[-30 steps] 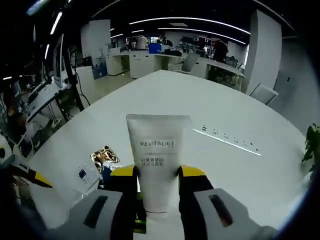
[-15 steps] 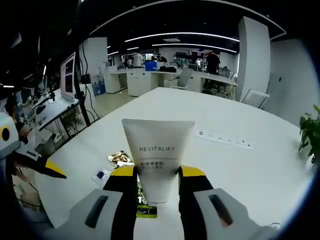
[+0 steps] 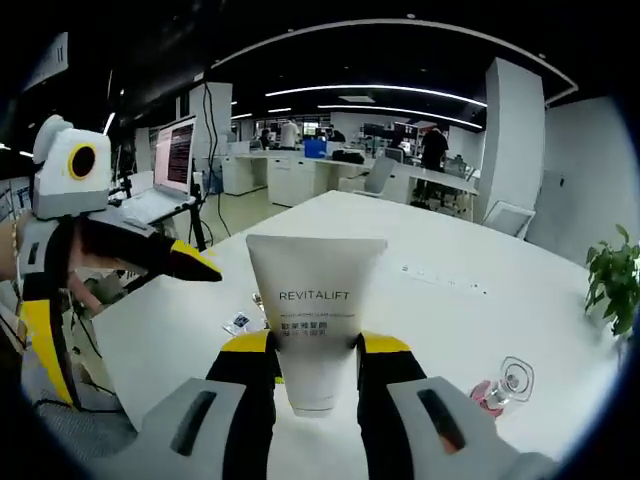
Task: Arrange the skincare products in the storage area until every visible bottle or jar stands upright without overlapping.
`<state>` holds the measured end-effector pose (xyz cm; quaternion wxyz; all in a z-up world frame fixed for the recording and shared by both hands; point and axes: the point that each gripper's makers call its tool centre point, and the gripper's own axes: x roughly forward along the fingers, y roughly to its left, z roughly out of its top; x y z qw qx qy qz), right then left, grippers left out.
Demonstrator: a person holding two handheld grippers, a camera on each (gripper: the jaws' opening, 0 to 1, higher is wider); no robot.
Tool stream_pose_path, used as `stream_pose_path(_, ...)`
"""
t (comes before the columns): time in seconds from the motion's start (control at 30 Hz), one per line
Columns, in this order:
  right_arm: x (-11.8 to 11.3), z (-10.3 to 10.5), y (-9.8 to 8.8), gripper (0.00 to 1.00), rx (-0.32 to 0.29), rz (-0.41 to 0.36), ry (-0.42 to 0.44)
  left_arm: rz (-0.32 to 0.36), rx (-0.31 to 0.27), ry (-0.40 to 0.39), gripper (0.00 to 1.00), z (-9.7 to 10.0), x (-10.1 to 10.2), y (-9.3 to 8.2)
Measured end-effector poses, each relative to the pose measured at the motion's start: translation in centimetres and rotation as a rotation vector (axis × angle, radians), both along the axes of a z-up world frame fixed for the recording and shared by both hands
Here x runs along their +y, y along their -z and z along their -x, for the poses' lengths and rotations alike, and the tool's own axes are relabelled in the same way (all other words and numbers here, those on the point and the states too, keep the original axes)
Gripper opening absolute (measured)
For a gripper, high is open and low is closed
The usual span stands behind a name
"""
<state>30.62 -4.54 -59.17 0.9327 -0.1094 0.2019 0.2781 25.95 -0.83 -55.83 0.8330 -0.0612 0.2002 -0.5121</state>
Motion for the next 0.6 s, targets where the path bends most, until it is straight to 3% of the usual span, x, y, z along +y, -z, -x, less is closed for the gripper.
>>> stream_pose_path(0.13, 0.2, 1.5, -0.8, 0.30, -0.008, -0.013, -0.040, 0.056, 0.008, -0.024, 0.71, 0.6, -2.1, -1.6)
stream_pose_path(0.33, 0.8, 3.3, -1.6, 0.30, -0.033, -0.022, -0.108, 0.084, 0.010, -0.082, 0.63, 1.2, -3.1, -2.7)
stream_pose_path(0.6, 1.5, 5.6, -1.0, 0.30, -0.037, -0.014, -0.178, 0.033, 0.039, -0.138, 0.49, 1.4, -3.5, -1.1)
